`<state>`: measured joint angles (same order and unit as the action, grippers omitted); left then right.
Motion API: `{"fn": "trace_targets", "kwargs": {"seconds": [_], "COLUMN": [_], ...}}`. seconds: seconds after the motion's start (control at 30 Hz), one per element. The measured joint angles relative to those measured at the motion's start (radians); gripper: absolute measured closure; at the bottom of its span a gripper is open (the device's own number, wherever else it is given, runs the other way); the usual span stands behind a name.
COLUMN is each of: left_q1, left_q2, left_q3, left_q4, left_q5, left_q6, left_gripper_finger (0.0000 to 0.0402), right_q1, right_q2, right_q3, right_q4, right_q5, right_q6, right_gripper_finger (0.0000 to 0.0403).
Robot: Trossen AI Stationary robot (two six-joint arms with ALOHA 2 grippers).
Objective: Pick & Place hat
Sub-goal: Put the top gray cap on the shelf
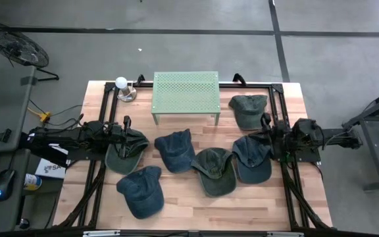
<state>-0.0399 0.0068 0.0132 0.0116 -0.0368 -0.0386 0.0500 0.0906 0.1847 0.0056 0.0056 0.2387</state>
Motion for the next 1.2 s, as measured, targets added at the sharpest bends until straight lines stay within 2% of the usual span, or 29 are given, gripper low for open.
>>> {"fn": "trace_targets", "kwargs": {"seconds": [0.13,0.27,0.4,0.6,0.83,1.2], "left_q1": [0.0,0.0,0.0,0.0,0.0,0.0], "left_q2": [0.0,0.0,0.0,0.0,0.0,0.0], "left_q3": [0.0,0.0,0.0,0.0,0.0,0.0], "left_q4": [0.0,0.0,0.0,0.0,0.0,0.0], "left_q5": [0.0,0.0,0.0,0.0,0.0,0.0], "left_q6": [0.0,0.0,0.0,0.0,0.0,0.0], "left_gripper_finger": [0.0396,0.0396,0.0396,0.0396,0.0396,0.0396], "right_q1": [-0.028,-0.089,-0.171,-0.332,-0.506,-0.713], "right_q2": [0.093,0.196,0.302,0.475,0.655,0.933], "right_q3": [0.156,0.324,0.471,0.637,0.745,0.768], "right_q4": [-0.17,-0.392,-0.571,-0.809,-0.929,-0.969], "right_q5": [0.07,0.198,0.306,0.392,0.35,0.131], "right_q6": [0.071,0.161,0.253,0.385,0.488,0.587], "right_gripper_finger": [0.04,0.0402,0.0402,0.0396,0.0345,0.0194]}}
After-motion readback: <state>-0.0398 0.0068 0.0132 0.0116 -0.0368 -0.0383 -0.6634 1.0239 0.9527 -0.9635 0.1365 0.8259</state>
